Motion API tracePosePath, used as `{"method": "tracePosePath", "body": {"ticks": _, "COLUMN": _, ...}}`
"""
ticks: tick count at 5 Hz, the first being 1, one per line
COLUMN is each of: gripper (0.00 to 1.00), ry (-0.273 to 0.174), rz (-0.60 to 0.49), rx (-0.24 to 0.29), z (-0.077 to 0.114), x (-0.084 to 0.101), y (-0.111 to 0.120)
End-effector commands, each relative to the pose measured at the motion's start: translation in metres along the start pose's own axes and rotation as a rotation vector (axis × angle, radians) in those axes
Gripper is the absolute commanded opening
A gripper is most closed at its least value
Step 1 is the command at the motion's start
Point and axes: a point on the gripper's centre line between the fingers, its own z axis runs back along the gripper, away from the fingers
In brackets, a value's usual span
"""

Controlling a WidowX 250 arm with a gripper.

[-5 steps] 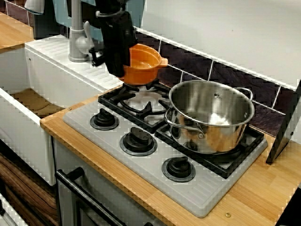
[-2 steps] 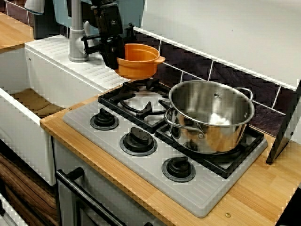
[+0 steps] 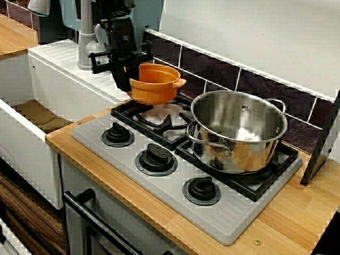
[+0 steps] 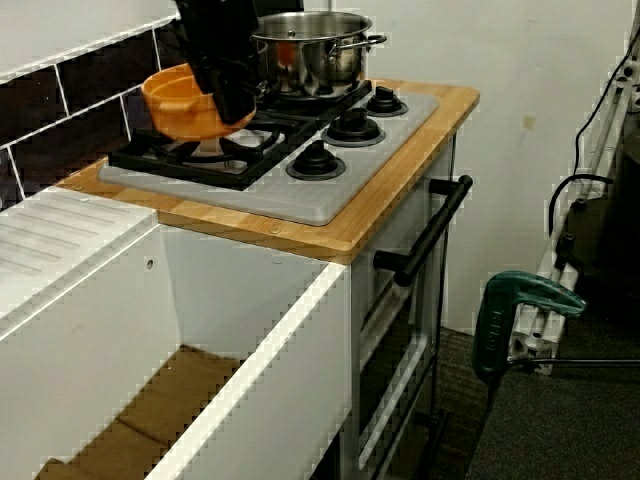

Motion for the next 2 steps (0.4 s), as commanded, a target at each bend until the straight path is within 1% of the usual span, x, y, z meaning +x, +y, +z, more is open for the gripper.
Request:
{"method": "tracePosePath", "body": {"ticks": 1, "gripper": 0.00, "ry": 0.086, "rz": -0.045, "rx": 0.082, "z": 0.0160, "x": 0.0135, "y": 0.0162}}
{"method": "tracePosePath", "body": {"ticks": 2, "gripper": 0.00, "ry": 0.165, "rz": 0.006, "rx": 0.136, "z": 0.0128, "x": 0.0135, "y": 0.0234}}
